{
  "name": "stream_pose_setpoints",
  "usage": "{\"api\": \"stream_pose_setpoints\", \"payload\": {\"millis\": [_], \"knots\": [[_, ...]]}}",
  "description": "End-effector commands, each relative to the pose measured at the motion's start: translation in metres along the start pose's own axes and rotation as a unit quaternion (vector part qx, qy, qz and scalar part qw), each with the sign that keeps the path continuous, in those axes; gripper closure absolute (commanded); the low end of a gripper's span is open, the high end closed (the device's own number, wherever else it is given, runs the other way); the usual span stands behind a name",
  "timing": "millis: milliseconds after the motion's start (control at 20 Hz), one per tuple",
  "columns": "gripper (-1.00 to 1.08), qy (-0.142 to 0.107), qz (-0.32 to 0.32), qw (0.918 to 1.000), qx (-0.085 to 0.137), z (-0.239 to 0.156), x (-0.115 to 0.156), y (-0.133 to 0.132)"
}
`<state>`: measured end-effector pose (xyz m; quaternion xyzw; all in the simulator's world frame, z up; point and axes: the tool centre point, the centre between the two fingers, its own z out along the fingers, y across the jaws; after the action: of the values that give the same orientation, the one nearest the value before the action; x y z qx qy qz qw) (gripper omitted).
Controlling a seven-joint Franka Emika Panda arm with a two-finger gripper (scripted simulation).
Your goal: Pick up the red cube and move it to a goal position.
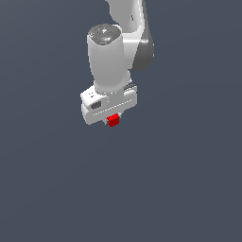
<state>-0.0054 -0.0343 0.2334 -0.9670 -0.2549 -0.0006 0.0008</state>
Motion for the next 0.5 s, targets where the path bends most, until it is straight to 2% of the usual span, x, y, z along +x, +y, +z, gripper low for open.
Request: {"api": "stream_pose_setpoints", "payload": {"millis": [0, 450], "knots": [[1.08, 0.000, 0.000, 1.0000, 0.000, -0.025, 0.005, 0.004], [1.08, 0.000, 0.000, 1.0000, 0.000, -0.106, 0.024, 0.021]]}}
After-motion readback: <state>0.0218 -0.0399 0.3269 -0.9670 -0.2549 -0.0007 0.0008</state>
